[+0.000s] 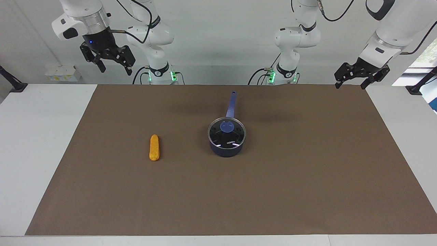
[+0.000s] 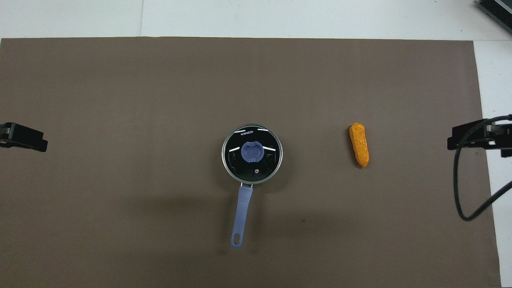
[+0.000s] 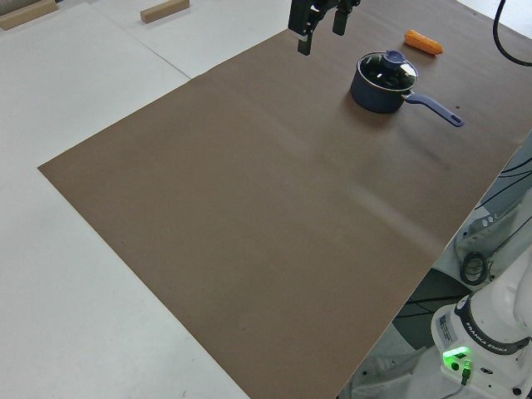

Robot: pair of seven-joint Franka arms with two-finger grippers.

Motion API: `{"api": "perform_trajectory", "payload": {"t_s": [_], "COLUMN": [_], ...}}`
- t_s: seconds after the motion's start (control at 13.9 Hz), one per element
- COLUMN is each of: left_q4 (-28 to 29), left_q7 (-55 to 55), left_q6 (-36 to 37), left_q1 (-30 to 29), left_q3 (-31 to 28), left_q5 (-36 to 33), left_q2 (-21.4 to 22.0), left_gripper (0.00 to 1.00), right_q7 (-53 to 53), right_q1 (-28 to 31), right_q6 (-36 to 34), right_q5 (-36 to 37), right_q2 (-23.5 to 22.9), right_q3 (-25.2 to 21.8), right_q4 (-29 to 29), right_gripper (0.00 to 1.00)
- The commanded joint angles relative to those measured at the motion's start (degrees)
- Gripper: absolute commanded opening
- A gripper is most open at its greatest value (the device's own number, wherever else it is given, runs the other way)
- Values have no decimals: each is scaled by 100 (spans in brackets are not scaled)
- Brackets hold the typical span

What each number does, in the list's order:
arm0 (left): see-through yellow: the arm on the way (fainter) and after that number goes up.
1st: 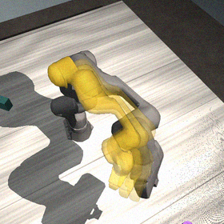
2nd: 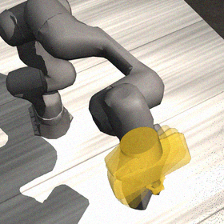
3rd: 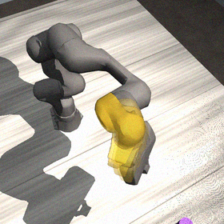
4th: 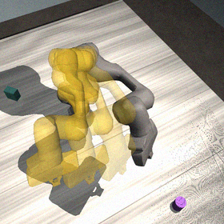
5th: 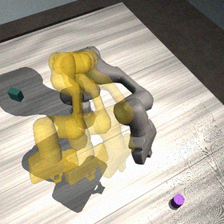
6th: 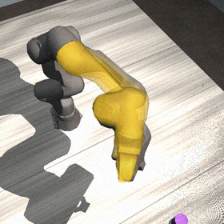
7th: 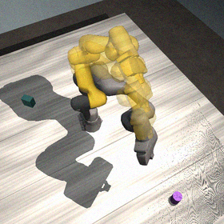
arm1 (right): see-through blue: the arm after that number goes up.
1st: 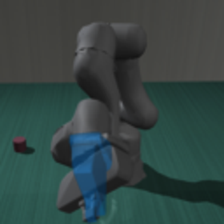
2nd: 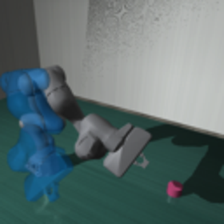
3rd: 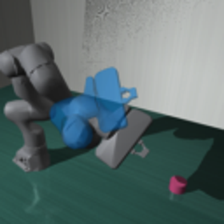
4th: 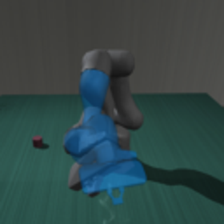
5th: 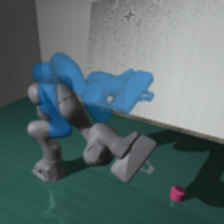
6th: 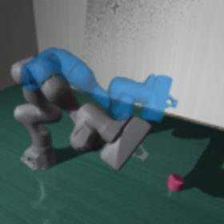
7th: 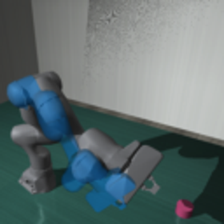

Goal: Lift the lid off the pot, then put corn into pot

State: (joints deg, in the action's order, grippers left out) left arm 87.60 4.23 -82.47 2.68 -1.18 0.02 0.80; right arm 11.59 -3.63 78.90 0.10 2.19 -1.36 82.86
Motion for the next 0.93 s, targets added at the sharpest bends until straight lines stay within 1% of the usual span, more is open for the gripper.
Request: {"api": "perform_trajectory", "payload": {"t_s": [0.0,0.29,0.57,0.86], "left_q4": [-112,-77,134,397], "left_q7": [69,60,104,95], "left_q6": [-24,-50,-146,-453], "left_q1": [75,75,84,408], "left_q3": [-41,-32,-14,-14], "left_q5": [-152,-134,-82,-82], "left_q2": [-45,-36,25,17], "left_gripper": [100,100,100,100], "right_q7": [-166,-166,-166,-166], "right_q1": [64,64,64,64], "right_q6": [64,64,64,64], "right_q5": [-89,-98,-98,-98], "right_q2": [106,106,106,106], "right_q3": [5,5,5,5], "right_q4": [133,134,142,142], "right_gripper": [100,100,100,100]}}
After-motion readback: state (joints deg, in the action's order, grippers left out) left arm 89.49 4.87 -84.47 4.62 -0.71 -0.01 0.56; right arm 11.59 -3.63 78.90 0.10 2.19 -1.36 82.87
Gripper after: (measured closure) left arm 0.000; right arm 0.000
